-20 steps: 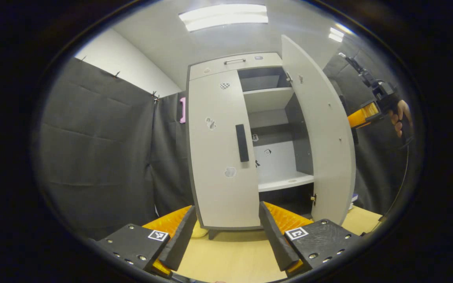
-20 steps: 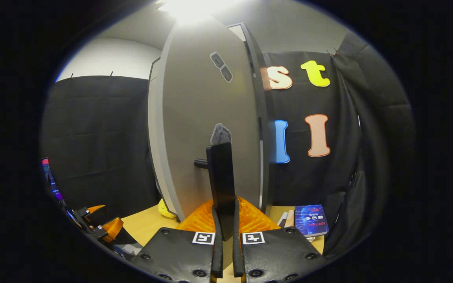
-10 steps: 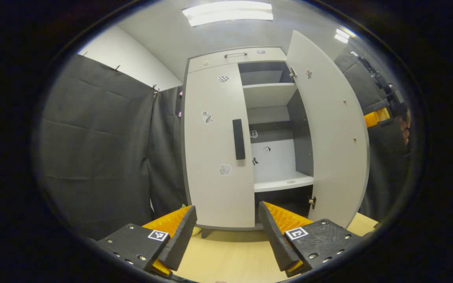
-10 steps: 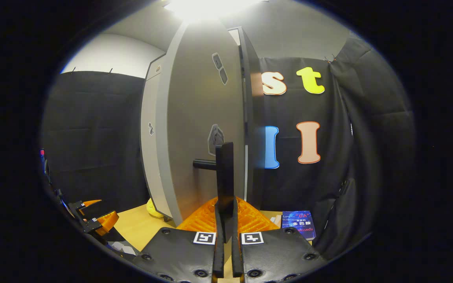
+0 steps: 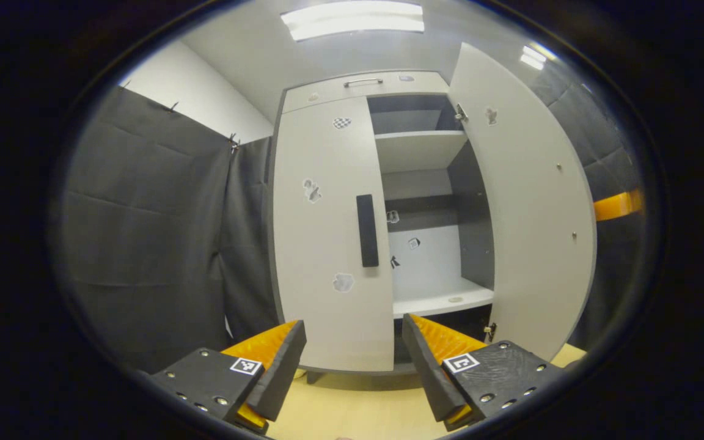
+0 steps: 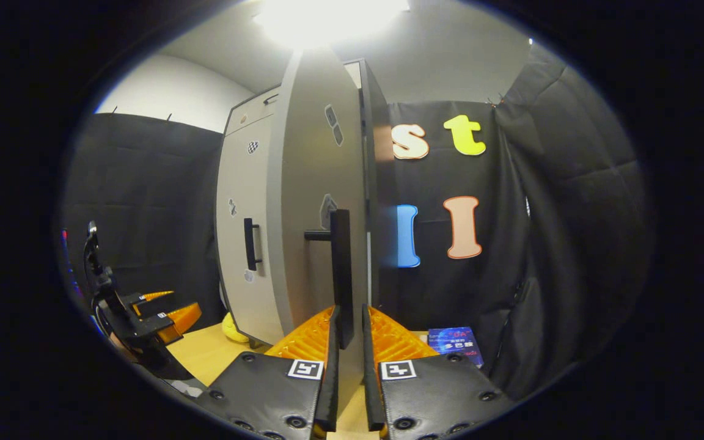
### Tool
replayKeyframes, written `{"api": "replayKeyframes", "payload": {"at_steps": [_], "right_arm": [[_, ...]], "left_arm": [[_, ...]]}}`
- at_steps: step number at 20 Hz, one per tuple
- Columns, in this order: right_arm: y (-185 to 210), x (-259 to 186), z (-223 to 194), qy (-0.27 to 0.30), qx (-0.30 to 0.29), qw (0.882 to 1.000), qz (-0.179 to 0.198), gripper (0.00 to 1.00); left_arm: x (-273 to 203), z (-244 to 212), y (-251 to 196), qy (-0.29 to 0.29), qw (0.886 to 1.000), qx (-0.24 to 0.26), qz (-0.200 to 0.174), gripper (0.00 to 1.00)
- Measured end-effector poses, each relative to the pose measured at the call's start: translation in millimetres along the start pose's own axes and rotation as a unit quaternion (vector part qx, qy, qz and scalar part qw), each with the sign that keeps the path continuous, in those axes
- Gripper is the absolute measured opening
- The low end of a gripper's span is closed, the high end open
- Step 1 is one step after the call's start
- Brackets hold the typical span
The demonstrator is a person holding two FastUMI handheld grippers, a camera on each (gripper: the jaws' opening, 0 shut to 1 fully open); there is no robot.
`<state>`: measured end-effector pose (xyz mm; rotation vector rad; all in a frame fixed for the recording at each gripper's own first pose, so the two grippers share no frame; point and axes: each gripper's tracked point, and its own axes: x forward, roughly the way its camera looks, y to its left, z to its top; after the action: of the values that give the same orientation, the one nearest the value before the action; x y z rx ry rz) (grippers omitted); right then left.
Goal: Open the right door of the double-door shoe cabinet with the right hand, and open the left door with the left hand.
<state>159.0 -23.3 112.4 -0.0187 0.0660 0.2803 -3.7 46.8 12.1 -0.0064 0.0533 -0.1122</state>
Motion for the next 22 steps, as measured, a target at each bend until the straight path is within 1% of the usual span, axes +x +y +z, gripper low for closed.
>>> {"api": "replayKeyframes", "payload": {"at_steps": [1,2,3,4,6,7,8,10,12,13,14,16,18,20,21,22], "right_arm": [[-8.6,-4.5,-0.8,-0.001,-0.011,1.0,-0.015,0.26],[-12.3,-5.2,-4.6,0.0,-0.013,1.0,-0.022,0.29],[-15.4,-7.5,-8.8,0.004,-0.01,1.0,-0.022,0.41],[-17.2,-12.5,-14.4,0.007,-0.006,1.0,-0.022,0.53],[-32.6,-20.2,-21.6,0.012,-0.001,0.999,-0.042,1.0],[-39.6,-24.0,-25.0,0.015,0.001,0.998,-0.054,0.96],[-44.8,-26.4,-30.3,0.019,0.005,0.998,-0.065,0.98],[-53.9,-28.7,-37.8,0.024,0.016,0.996,-0.079,0.98],[-61.9,-31.7,-46.7,0.034,0.02,0.995,-0.091,0.98],[-65.1,-33.3,-50.7,0.039,0.018,0.994,-0.097,0.98],[-67.0,-35.8,-53.7,0.044,0.017,0.994,-0.1,0.96],[-71.6,-40.0,-58.8,0.049,0.013,0.993,-0.109,0.98],[-81.2,-45.3,-64.6,0.057,0.006,0.991,-0.125,0.98],[-88.2,-49.5,-73.1,0.067,0.005,0.988,-0.136,0.98],[-91.2,-51.9,-76.4,0.074,0.008,0.987,-0.14,0.96],[-93.7,-54.2,-78.5,0.079,0.01,0.987,-0.142,0.98]], "left_arm": [[10.7,1.3,-3.5,0.0,1.0,-0.008,-0.005,0.92],[22.6,3.8,-4.9,0.0,1.0,-0.015,-0.008,0.93],[31.9,9.0,-6.5,-0.004,1.0,-0.02,-0.011,0.93],[25.7,8.7,-8.5,-0.009,1.0,-0.021,-0.014,0.92],[47.4,17.2,-7.2,-0.016,1.0,-0.017,-0.018,0.92],[56.6,22.1,-6.6,-0.02,1.0,-0.012,-0.021,0.92],[65.3,26.8,-5.8,-0.023,0.999,-0.006,-0.023,0.93],[80.2,33.5,-6.1,-0.026,0.999,0.003,-0.029,0.92],[94.6,38.8,-6.2,-0.026,0.999,0.004,-0.031,0.92],[100.9,41.2,-6.9,-0.026,0.999,0.001,-0.033,0.92],[107.8,43.2,-8.4,-0.026,0.999,-0.004,-0.037,0.92],[119.9,44.9,-9.9,-0.027,0.999,-0.011,-0.04,0.92],[132.5,45.1,-10.4,-0.021,0.999,-0.023,-0.039,0.91],[144.3,45.7,-5.9,-0.018,0.999,-0.032,-0.034,0.92],[150.2,46.2,-4.7,-0.016,0.999,-0.034,-0.032,0.91],[154.3,44.4,-3.9,-0.013,0.999,-0.036,-0.033,0.92]]}}
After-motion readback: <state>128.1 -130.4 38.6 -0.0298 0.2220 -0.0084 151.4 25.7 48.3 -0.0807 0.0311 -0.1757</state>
